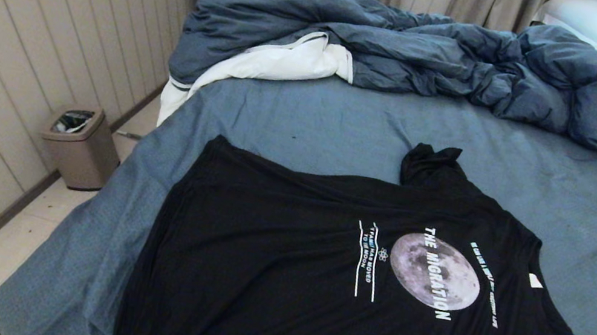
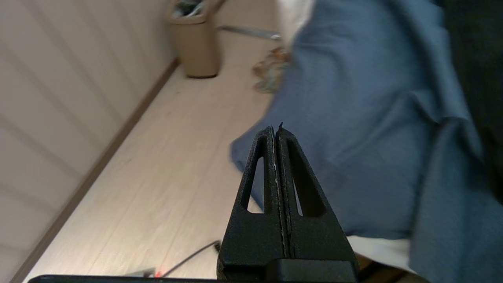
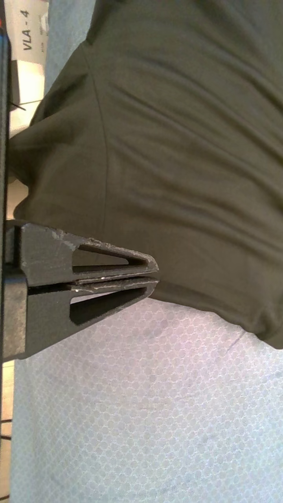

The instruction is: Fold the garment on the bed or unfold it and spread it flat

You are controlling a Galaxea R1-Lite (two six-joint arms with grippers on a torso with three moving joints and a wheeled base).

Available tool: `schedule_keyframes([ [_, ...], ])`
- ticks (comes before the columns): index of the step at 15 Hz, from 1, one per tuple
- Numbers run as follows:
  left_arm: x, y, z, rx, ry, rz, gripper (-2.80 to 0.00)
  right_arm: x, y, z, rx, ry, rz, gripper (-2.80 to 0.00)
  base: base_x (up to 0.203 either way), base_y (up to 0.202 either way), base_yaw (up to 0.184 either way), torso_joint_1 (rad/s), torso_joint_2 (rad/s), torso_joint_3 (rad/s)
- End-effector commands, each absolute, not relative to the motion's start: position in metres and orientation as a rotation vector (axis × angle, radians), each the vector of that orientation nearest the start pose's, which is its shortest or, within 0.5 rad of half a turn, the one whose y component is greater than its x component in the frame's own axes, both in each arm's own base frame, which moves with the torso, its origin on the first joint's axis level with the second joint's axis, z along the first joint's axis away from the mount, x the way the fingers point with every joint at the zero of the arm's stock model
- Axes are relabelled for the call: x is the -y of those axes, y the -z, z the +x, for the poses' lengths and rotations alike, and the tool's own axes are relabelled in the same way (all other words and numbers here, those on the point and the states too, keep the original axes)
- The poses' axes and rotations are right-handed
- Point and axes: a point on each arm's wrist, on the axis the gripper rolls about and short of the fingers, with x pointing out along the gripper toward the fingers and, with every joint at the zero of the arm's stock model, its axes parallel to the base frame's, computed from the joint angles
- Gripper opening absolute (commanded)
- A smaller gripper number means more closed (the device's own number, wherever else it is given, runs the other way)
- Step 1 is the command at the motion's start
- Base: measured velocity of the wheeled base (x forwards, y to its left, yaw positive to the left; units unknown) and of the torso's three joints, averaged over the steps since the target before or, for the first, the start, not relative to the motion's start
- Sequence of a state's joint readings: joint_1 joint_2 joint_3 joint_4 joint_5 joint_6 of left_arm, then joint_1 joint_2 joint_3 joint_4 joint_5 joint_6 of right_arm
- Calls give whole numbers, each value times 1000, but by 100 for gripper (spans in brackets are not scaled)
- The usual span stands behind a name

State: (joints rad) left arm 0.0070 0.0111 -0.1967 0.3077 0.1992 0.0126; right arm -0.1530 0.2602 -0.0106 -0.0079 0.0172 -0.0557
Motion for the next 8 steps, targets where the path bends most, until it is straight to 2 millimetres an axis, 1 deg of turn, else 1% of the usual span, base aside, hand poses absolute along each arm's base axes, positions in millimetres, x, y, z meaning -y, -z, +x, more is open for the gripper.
schedule_keyframes([
  [1,-4,-94,-39,-104,-177,28,-280,-1,-79,-2,-264,127,-34,-280,0,0,0,0,0,0],
  [3,-3,-89,-32,-49,-152,31,-280,-1,-79,-2,-268,130,-32,-280,0,0,0,0,0,0],
  [4,-3,-90,-29,19,-138,18,-280,-1,-79,-2,-268,131,-33,-280,0,0,0,0,0,0],
  [5,-2,-88,-27,40,-124,-23,-280,-1,-79,-2,-268,131,-33,-280,0,0,0,0,0,0],
  [7,-2,-86,-27,18,-95,-101,-280,-1,-79,-2,-268,136,-32,-280,0,0,0,0,0,0],
  [8,-2,-86,-27,10,-99,-102,-280,0,-79,-2,-267,138,-32,-280,0,0,0,0,0,0],
])
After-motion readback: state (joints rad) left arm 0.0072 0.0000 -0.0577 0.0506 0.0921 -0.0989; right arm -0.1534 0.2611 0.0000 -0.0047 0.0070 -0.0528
